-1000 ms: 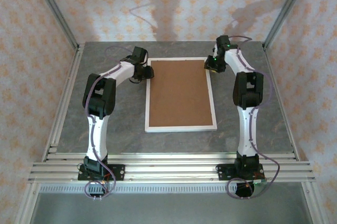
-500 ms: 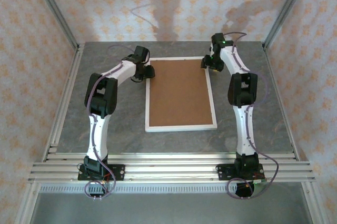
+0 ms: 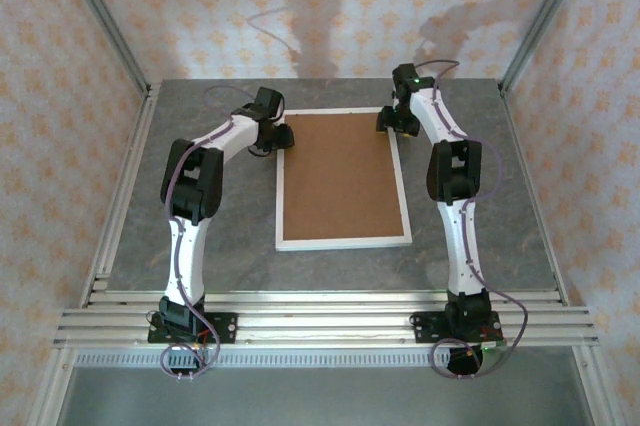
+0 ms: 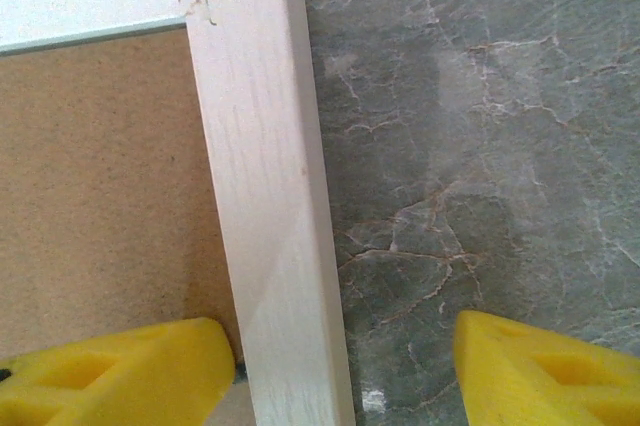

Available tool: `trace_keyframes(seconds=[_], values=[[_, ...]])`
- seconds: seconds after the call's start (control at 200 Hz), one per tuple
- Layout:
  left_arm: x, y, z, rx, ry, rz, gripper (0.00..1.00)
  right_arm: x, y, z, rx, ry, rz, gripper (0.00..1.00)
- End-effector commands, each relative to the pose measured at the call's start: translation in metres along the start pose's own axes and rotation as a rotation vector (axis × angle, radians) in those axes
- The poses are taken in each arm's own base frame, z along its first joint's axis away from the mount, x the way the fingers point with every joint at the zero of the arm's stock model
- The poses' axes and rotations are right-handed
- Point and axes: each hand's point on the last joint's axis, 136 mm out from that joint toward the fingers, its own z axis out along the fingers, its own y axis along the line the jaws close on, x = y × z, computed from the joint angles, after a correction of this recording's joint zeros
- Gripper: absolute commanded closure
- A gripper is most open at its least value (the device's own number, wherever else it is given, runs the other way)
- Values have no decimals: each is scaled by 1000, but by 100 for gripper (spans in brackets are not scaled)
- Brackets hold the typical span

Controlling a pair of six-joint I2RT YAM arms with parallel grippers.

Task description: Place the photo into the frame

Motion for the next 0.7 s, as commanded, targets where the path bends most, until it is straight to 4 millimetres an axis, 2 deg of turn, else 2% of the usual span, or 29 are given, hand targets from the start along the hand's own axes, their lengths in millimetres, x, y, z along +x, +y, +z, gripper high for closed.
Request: trace_keyframes(seconds=[0.0, 0.1, 0.165, 0.255, 0.335, 0.475, 0.696], values=[[27, -5, 18, -11, 80, 25, 60, 50, 43, 15, -56, 149, -58, 32], [25, 4, 15, -29, 74, 9, 60, 22, 35, -31, -61, 15, -18, 32], [23, 9, 14, -35, 67, -1, 60, 12, 25, -57, -63, -47, 13, 32], [22, 14, 12, -43, 62, -6, 60, 9, 13, -86, -61, -102, 42, 32], [20, 14, 10, -46, 57, -1, 60, 14, 2, -101, -56, -120, 62, 32], [20, 13, 7, -43, 54, 4, 60, 38, -11, -103, -44, -107, 90, 33], [19, 11, 4, -36, 52, 4, 60, 77, -25, -87, -16, -49, 106, 33]])
